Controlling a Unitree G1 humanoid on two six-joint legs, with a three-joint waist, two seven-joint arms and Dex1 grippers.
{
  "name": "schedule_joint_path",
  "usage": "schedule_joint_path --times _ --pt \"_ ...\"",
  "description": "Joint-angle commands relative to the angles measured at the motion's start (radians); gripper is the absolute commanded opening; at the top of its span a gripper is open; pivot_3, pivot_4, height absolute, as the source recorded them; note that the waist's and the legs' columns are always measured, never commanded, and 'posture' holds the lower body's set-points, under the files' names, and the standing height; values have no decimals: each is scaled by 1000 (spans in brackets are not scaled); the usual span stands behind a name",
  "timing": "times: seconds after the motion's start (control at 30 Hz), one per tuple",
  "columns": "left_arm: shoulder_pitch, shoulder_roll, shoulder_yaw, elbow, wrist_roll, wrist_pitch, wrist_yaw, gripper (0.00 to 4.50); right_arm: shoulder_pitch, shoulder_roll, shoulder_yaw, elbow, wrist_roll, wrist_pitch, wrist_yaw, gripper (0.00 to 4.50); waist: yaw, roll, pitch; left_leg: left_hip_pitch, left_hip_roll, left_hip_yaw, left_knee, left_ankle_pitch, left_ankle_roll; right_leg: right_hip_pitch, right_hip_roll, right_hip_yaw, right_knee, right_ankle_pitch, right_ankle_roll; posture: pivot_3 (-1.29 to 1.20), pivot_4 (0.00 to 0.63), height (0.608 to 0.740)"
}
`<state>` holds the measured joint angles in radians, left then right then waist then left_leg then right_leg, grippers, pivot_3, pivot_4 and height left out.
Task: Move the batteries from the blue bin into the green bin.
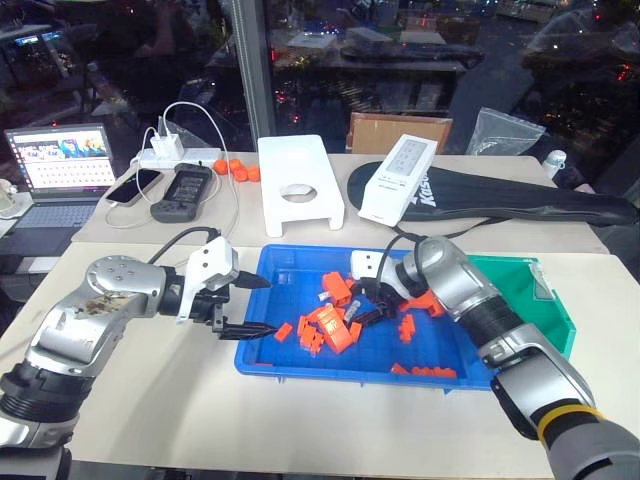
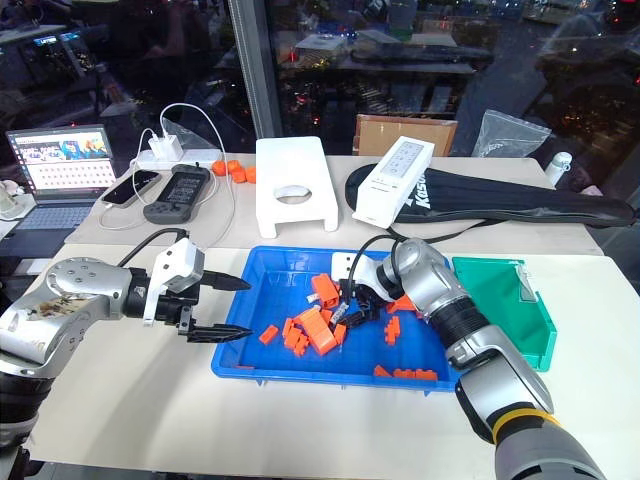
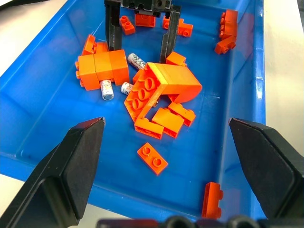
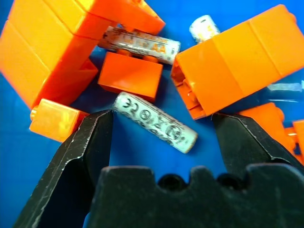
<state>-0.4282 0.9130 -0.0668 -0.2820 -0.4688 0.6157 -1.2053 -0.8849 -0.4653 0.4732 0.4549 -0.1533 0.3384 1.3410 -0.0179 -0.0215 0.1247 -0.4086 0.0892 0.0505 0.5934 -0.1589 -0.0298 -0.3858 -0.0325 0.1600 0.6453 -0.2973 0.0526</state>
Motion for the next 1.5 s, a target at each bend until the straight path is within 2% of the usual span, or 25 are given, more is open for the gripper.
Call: schedule_joint_path --times 0.03,0.07,0.23,0.27,0.3,0.6,0.9,1.0,1.1,1.23,1.37,1.43,1.5 --pt "-16 3 0 -7 11 -21 -2 4500 31 -18 6 -30 -4 54 8 2704 0 0 0 0 0 0 0 0 0 0 0 0 0 0 0 0 150 722" --pt "-18 2 -1 -6 12 -21 -2 4500 37 -24 6 -40 -3 59 11 2462 0 0 0 0 0 0 0 0 0 0 0 0 0 0 0 0 150 722" --pt "-24 -3 -6 0 17 -26 -6 4500 61 -51 -8 -76 1 84 8 625 2 0 -2 0 0 0 0 0 0 0 0 0 0 0 0 0 150 722" --pt "-26 -5 -9 2 18 -27 -7 4500 65 -62 -13 -84 2 91 10 335 3 0 -2 0 0 0 0 0 0 0 0 0 0 0 0 0 150 722" --pt "-28 -7 -10 4 19 -28 -8 4500 71 -74 -19 -94 4 98 12 247 3 0 -2 0 0 0 0 0 0 0 0 0 0 0 0 0 150 722" --pt "-77 -29 -40 50 24 -46 -41 4500 110 -273 -128 -241 67 141 58 246 6 0 -2 -2 0 0 1 0 0 0 0 0 -1 0 0 0 150 722" --pt "-192 -143 -54 150 -7 -62 -69 4500 144 -526 -449 -454 225 413 1 246 8 1 -2 -2 0 -1 0 0 0 -1 0 -1 -2 -1 0 0 150 722" --pt "-248 -184 -71 198 -6 -70 -90 4500 200 -630 -566 -506 263 484 -13 246 10 1 -1 -2 0 -1 -1 0 0 -1 0 -1 -3 -1 1 0 150 722" --pt "-274 -205 -90 234 12 -88 -108 4500 319 -713 -622 -527 268 506 -31 246 6 1 -2 -3 -1 -1 -1 0 0 0 -1 -1 -4 -1 1 0 150 722" --pt "-282 -206 -118 255 46 -116 -125 4500 480 -728 -650 -533 272 500 -83 246 -2 1 -2 -2 -1 -2 -1 -1 1 1 -1 -1 -4 -2 2 0 150 722" --pt "-268 -190 -125 255 67 -132 -144 4500 518 -688 -615 -489 254 454 -162 246 -12 5 -3 -2 -2 -2 0 0 1 0 -1 0 -3 -3 5 0 150 722" --pt "-262 -182 -119 254 73 -138 -146 4500 493 -670 -588 -448 233 425 -207 1271 -16 6 -4 -1 -2 -3 0 0 1 1 -1 0 -3 -4 6 0 150 722" --pt "-254 -174 -113 246 74 -135 -148 4500 474 -672 -565 -432 229 395 -211 1788 -18 6 -4 -1 -2 -3 0 0 1 1 -1 0 -3 -4 7 0 150 722"
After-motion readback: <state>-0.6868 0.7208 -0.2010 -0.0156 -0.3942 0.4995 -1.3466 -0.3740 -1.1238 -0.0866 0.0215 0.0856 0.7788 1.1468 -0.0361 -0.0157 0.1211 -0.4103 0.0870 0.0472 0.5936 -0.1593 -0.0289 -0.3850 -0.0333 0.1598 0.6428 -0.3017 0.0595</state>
